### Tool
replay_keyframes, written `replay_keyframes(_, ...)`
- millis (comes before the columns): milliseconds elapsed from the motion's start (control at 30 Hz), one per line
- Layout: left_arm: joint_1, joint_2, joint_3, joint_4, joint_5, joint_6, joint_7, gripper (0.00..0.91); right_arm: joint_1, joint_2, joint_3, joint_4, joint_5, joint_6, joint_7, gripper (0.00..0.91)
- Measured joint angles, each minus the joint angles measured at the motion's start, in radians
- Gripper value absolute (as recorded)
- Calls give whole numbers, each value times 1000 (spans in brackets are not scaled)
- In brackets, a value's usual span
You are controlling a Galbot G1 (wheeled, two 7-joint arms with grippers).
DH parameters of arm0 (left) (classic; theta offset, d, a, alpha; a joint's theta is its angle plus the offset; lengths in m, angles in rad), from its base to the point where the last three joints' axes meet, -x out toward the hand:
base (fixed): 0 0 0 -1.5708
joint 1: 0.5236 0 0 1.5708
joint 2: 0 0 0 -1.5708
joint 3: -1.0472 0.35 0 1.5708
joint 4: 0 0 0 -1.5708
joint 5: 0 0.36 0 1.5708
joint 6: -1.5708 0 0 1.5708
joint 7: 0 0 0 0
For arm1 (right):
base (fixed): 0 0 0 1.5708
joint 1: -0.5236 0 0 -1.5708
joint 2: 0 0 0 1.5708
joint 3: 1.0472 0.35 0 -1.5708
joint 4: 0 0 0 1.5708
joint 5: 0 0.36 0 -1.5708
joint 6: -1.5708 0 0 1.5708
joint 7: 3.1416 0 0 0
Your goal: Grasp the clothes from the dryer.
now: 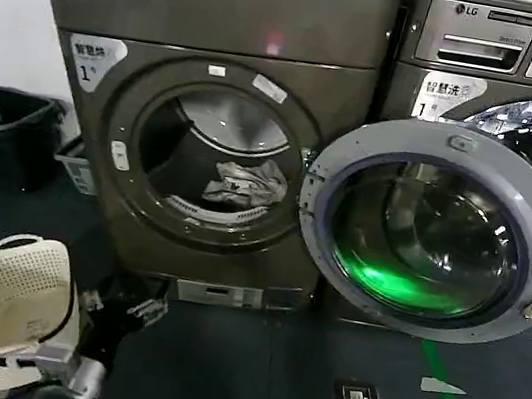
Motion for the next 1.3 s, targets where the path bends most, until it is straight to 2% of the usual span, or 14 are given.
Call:
replay_keyframes(800,-6,-4,-4,-2,0,-4,3,907,4,3,-20,10,4,81,-27,907)
replay_keyframes(1300,-10,5,-2,-2,-3,-4,3,907,-11,6,-16,22,5,94,-34,907)
